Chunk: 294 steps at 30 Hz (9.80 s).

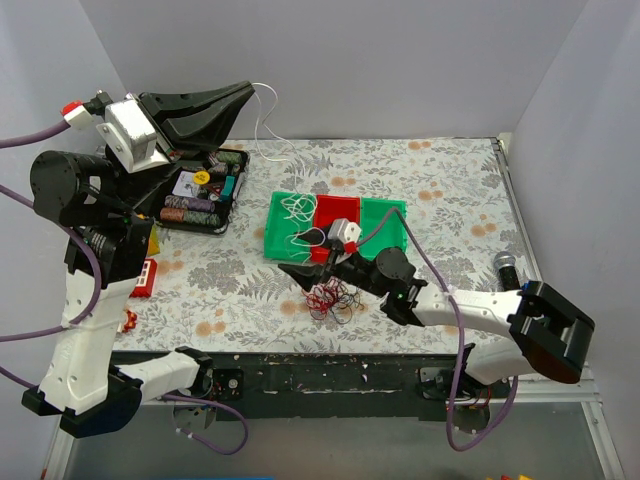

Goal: Untangle the cables

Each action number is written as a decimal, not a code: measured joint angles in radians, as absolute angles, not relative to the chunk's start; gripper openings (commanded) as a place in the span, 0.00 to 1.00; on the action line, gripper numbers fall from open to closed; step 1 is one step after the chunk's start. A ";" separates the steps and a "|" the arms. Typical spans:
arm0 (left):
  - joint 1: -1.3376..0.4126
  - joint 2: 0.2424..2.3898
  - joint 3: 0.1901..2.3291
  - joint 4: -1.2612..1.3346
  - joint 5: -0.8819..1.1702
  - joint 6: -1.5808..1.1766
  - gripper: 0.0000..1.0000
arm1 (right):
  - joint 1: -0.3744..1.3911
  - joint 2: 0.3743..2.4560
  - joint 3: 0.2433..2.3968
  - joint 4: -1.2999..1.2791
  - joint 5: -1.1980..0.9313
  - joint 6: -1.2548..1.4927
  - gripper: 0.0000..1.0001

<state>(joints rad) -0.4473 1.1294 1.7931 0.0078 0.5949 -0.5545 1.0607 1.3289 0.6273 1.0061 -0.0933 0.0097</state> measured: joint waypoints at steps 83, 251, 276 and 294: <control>-0.447 1.372 0.861 0.327 0.264 -0.169 0.98 | 1.081 0.860 0.550 0.495 0.144 0.075 0.01; -0.677 1.436 0.939 -0.395 0.881 0.357 0.23 | 0.996 0.807 0.279 0.485 0.076 0.127 0.17; -0.704 1.249 1.126 -0.333 0.799 0.037 0.00 | 0.962 0.720 0.317 0.471 0.065 0.066 0.87; -0.704 1.180 1.205 -0.350 0.862 -0.150 0.00 | 0.962 1.047 0.508 0.796 -0.090 -0.037 0.71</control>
